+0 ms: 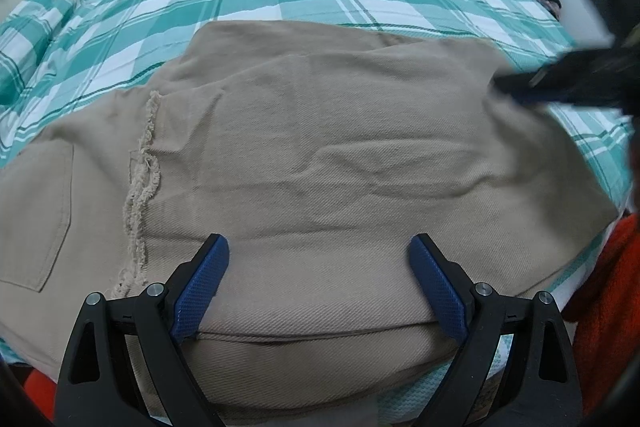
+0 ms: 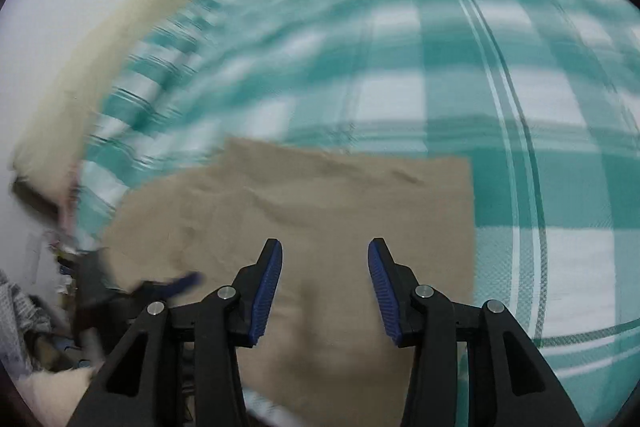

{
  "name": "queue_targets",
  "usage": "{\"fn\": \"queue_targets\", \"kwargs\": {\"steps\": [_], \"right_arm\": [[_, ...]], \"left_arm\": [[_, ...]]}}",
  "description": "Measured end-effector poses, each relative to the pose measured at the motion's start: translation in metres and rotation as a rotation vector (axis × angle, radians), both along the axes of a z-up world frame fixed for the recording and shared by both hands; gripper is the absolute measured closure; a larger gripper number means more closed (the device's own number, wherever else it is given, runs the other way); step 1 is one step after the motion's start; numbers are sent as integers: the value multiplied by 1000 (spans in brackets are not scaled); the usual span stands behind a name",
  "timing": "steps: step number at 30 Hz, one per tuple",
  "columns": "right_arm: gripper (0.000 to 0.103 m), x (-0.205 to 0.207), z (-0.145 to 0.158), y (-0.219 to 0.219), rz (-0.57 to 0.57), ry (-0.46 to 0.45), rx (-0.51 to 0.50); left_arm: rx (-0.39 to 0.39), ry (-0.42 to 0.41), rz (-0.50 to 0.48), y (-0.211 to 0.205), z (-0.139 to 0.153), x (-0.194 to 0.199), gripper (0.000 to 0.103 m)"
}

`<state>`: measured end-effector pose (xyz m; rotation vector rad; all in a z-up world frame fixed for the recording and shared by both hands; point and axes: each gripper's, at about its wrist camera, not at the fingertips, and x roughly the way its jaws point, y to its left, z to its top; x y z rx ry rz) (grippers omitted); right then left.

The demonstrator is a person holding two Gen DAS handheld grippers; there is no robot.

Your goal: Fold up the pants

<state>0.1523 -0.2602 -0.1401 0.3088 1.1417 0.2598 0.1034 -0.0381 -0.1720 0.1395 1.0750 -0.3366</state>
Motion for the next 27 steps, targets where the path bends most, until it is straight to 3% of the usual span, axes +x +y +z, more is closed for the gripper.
{"fn": "queue_targets", "kwargs": {"steps": [2, 3, 4, 6, 9, 12, 14, 16, 18, 27], "right_arm": [[72, 13, -31, -8, -38, 89, -29], [85, 15, -37, -13, -63, 95, -26], [87, 15, -36, -18, -94, 89, -24], [84, 12, -24, -20, -130, 54, -26], [80, -7, 7, -7, -77, -59, -93], [56, -39, 23, 10, -10, -143, -153], [54, -57, 16, 16, 14, -170, -204], [53, -65, -12, 19, 41, -107, -231], [53, -80, -30, 19, 31, -179, -247], [51, -87, -36, 18, 58, -254, -271]], "left_arm": [[10, -4, -2, -1, -1, 0, 10], [10, -6, 0, -1, -1, -1, 10], [9, -8, 1, -1, -1, -1, 10], [7, -11, -1, -1, -2, -1, 10], [7, -16, -2, -1, -2, -1, 10], [3, -19, -5, -1, -3, -1, 10], [2, -20, -6, 0, -3, -1, 10], [6, -22, -7, -1, -3, -1, 10], [8, -24, -5, 0, -3, -1, 10], [9, -31, -7, -2, -4, -3, 9]]}}
